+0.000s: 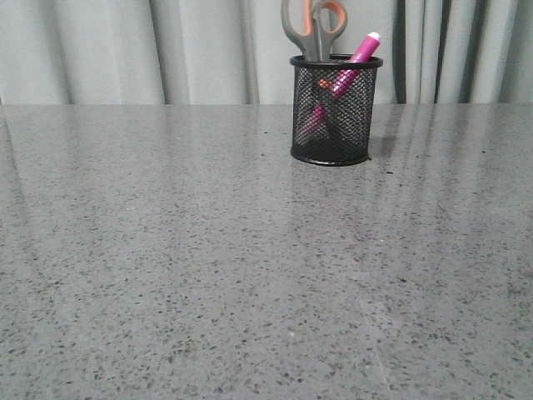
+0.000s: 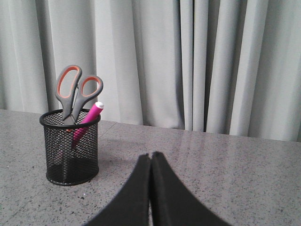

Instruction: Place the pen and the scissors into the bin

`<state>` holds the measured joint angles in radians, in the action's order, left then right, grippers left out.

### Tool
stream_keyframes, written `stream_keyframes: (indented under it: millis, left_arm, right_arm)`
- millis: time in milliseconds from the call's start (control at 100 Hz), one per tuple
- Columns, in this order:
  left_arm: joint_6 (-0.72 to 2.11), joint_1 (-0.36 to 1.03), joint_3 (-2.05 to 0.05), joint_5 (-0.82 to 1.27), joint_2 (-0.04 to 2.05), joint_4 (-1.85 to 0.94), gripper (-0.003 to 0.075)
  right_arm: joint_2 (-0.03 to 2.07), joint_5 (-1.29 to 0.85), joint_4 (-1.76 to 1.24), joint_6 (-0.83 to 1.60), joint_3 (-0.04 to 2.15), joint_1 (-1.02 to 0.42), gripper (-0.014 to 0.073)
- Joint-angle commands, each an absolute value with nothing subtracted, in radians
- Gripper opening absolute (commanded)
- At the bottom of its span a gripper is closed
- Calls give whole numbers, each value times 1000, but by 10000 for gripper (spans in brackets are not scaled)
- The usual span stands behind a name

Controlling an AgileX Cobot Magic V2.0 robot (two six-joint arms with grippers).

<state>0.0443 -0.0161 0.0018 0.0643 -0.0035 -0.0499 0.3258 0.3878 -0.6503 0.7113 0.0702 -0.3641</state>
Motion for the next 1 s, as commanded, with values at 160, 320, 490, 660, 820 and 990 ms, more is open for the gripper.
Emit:
stream_keyframes:
  millis: [160,320,490,660,820,990]
  left_arm:
    - [43,-17,46,-11,-36,-61,-19]
    - [43,-17,46,-11,-36,-61,-19]
    - [43,-17,46,-11,-36,-61,-19]
    - [43,-17,46,-11,-36,-61,-19]
    - [43,-17,46,-11,-36,-61,-19]
    - [43,-17,46,-11,-36,-61,-19]
  right_arm:
    - [291,449,-578,715,75,-342,-76]
    - [216,333,-337,468,46,-190,-76]
    - [120,91,-100,197,31,-38,-76]
    - [2,0,-78,193,-24,2,-76]
    - [-30,-56,-66,193,-23,7,-76]
    - [-30,-85,-66,193,-25,7,-76]
